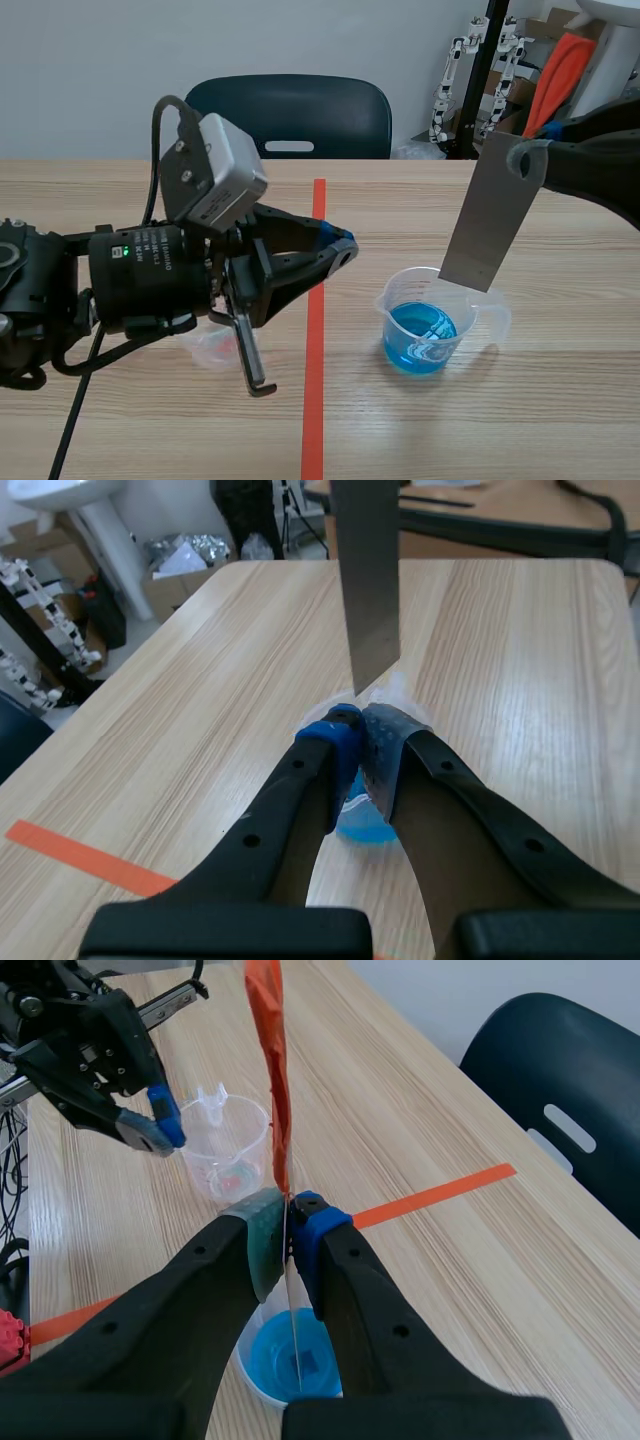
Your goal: Do the redox reaction experiment. lower the plate into the blue solution
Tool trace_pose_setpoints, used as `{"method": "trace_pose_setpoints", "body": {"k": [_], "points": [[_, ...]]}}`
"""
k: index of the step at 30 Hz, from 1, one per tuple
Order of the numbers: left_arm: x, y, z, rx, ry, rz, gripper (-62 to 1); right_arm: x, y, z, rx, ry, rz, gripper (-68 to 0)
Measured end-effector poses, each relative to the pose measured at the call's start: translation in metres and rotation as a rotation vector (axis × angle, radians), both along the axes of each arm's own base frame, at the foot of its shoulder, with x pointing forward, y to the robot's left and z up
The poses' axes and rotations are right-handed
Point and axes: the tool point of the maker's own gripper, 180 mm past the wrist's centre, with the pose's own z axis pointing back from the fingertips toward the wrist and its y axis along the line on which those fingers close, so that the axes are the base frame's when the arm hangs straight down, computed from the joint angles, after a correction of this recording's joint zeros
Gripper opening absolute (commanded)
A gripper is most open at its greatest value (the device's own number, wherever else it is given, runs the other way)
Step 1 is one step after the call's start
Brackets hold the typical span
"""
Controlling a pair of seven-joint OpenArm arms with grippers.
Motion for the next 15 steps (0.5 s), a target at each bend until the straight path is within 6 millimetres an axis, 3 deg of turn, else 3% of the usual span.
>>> {"method": "trace_pose_setpoints", "body": {"k": [7, 15], "points": [[-0.019, 0.042, 0.016, -0.106, -0.004, 0.072, -58.2, 0.002, 0.005, -0.003, 0.018, 0.001, -0.015, -66.9], [-0.052, 0.075, 0.019, -0.185, 0.047, 0.155, -58.2, 0.002, 0.01, -0.011, 0.008, 0.006, -0.018, -66.9]]}}
